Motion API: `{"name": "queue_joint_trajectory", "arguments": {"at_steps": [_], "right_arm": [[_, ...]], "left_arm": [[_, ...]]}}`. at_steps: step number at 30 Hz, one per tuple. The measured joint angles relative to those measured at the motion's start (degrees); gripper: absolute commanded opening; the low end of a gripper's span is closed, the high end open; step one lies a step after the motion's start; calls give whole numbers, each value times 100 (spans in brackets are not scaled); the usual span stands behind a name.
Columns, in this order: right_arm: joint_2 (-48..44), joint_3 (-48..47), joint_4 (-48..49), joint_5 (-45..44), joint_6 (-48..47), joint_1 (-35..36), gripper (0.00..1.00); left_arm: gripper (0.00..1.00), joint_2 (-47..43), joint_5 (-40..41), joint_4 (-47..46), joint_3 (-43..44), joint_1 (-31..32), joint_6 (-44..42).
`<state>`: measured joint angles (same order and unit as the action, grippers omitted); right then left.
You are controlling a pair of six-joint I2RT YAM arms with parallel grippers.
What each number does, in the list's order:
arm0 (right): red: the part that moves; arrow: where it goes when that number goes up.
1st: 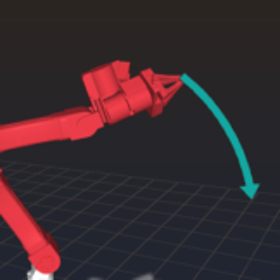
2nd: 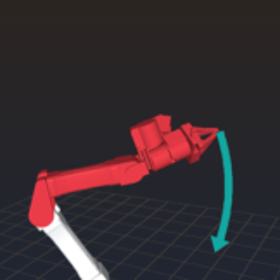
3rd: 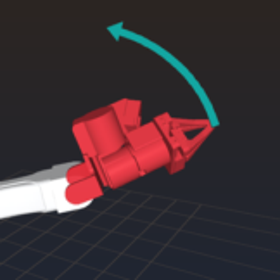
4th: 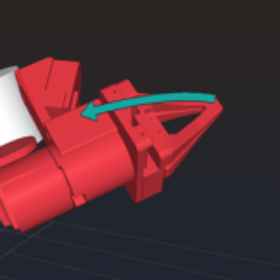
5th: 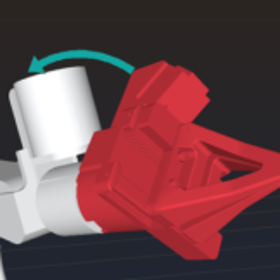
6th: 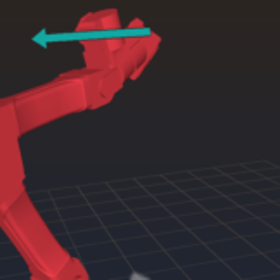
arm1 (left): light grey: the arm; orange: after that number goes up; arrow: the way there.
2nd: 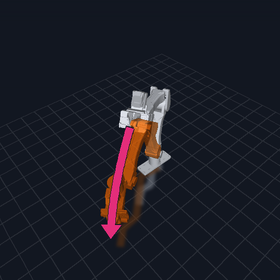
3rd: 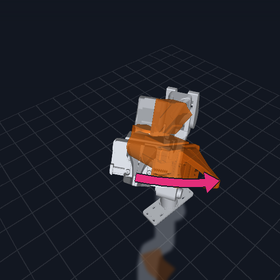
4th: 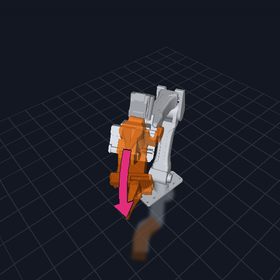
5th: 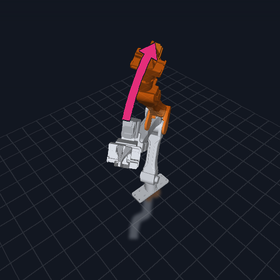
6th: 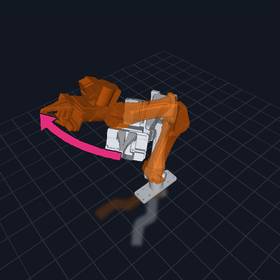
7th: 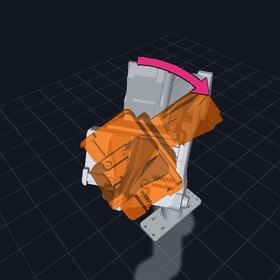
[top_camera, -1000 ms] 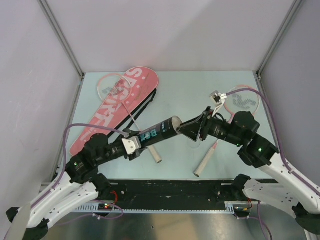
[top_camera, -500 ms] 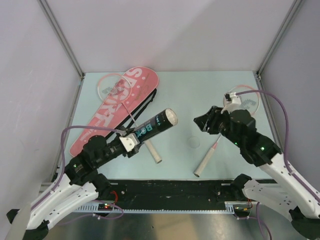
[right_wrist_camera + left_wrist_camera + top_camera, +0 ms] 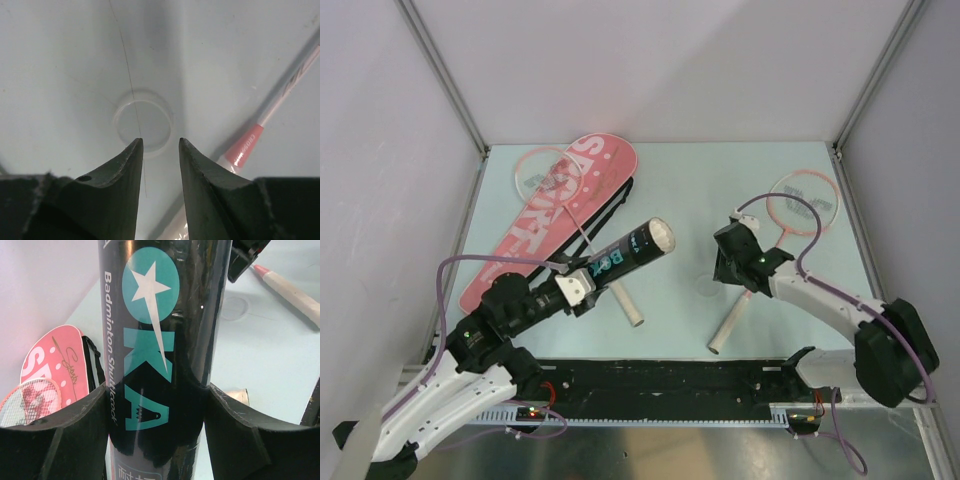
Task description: Pack up the badminton gear
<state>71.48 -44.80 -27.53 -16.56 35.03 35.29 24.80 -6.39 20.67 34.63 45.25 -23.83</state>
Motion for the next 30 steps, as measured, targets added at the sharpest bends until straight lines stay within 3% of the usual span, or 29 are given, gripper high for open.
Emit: {"name": "queue_joint_trajectory", "arguments": {"at_steps": [17,23,30], "right_arm": [[1410,0,691,111,52,-149,32],[1637,-9,776,175,20,-175,3],[1414,2,745,199,-59,-195,0]], "left_arm": [[0,-11,-136,-2,0,0,42],[0,-11,-133,-2,0,0,42],[0,33,-133,-2,0,0,42]]}}
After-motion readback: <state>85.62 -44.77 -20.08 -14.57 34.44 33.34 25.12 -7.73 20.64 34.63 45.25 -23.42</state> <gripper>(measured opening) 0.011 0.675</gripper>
